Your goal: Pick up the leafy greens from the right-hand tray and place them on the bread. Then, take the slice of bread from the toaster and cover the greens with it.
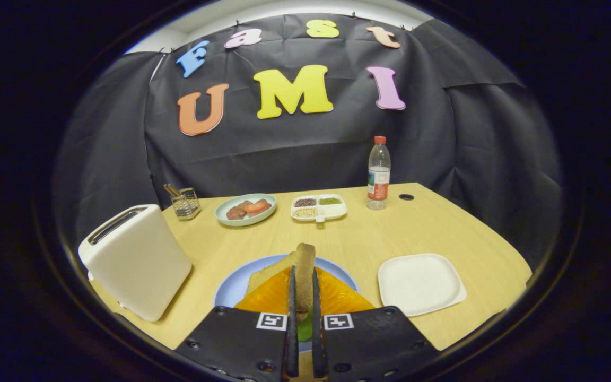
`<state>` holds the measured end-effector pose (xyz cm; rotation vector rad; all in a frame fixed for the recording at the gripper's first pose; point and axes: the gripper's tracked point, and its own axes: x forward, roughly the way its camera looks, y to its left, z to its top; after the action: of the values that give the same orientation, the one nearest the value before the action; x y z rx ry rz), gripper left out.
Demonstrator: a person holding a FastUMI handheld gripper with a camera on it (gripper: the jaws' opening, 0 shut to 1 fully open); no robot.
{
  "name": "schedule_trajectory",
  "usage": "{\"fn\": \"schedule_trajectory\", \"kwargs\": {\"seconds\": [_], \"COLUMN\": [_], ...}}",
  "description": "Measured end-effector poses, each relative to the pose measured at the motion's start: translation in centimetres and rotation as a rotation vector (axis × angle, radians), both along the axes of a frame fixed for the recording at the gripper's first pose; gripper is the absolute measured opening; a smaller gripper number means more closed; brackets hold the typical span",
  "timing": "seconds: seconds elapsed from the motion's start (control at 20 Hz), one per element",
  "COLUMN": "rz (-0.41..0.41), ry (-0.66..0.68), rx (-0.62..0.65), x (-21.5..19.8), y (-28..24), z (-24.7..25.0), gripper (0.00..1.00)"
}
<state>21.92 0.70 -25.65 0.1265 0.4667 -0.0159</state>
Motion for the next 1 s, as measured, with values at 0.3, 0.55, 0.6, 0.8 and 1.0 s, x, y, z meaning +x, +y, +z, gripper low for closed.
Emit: {"fn": "schedule_trajectory", "kwargs": {"seconds": [0.3, 0.55, 0.6, 0.8, 1.0], "rz": [-0.027, -0.010, -0.007, -0.001, -0.027], "ry": [0.076, 0.070, 0.079, 0.088, 0.035], "rx": [-0.004, -0.006, -0.015, -0.065, -0.073], "x": [-0.5, -0.7, -0.8, -1.3, -3.1], "y": [-1.5, -1.2, -1.1, -1.1, -1.9], "z": [-2.6, -2.7, -2.9, -2.8, 0.0], "gripper": [0.21, 0.34, 0.37, 0.47, 0.82]}}
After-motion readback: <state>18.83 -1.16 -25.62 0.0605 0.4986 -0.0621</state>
